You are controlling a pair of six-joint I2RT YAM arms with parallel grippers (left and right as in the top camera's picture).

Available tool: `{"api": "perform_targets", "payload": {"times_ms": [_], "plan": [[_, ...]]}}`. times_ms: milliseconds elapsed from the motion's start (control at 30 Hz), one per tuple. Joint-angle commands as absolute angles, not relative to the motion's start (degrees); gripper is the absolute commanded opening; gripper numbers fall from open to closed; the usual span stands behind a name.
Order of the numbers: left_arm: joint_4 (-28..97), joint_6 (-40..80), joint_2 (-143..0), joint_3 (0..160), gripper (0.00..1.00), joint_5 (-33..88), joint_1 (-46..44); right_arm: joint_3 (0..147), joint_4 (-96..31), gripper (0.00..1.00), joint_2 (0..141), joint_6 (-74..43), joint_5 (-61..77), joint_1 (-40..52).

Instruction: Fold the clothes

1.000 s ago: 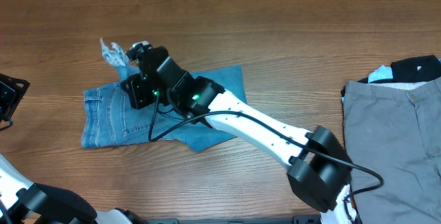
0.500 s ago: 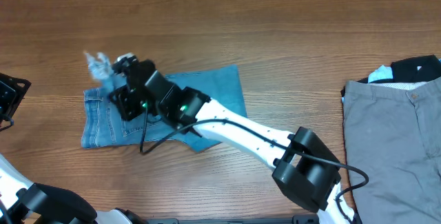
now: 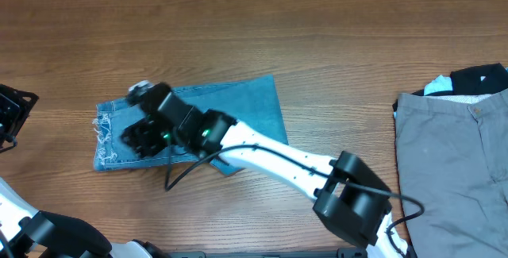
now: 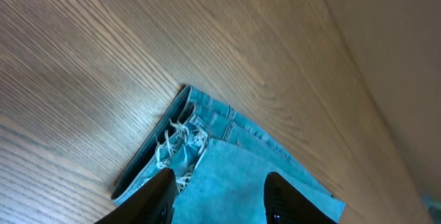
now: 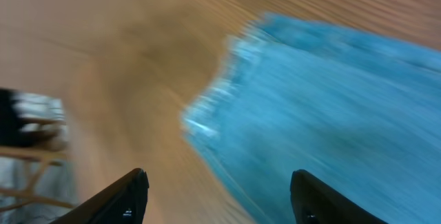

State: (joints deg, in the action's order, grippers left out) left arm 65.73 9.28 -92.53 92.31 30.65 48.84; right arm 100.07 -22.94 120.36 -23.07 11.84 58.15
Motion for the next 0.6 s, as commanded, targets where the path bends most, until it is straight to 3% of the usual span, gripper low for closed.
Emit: {"api": "perform_targets", "payload": {"times_ms": [0,133,200,433,567], "plan": [[67.77,4.29,-92.55,93.67,0.4,33.58,47.4,101.23,-28.4,0.68,111.85,-22.06,4.49,53.54],[69.41,-0.14,-92.55,93.01,0.3,33.47,41.65,101.23,-39.9,0.63,104.22,-24.01,2.46,46.76],[69.45,-1.78,-92.55,92.47,0.29,33.41,39.16,101.23,-43.27,0.59,101.89,-25.47,3.16,44.05],[67.2,-2.83,-92.58,83.88,0.28,23.03,26.37,100.92,-61.76,0.31,99.35,-28.56,11.81,30.98],[61.71,-1.52,-92.58,74.32,0.28,18.74,21.08,97.27,-65.58,0.28,101.38,-26.37,16.71,27.62]]}}
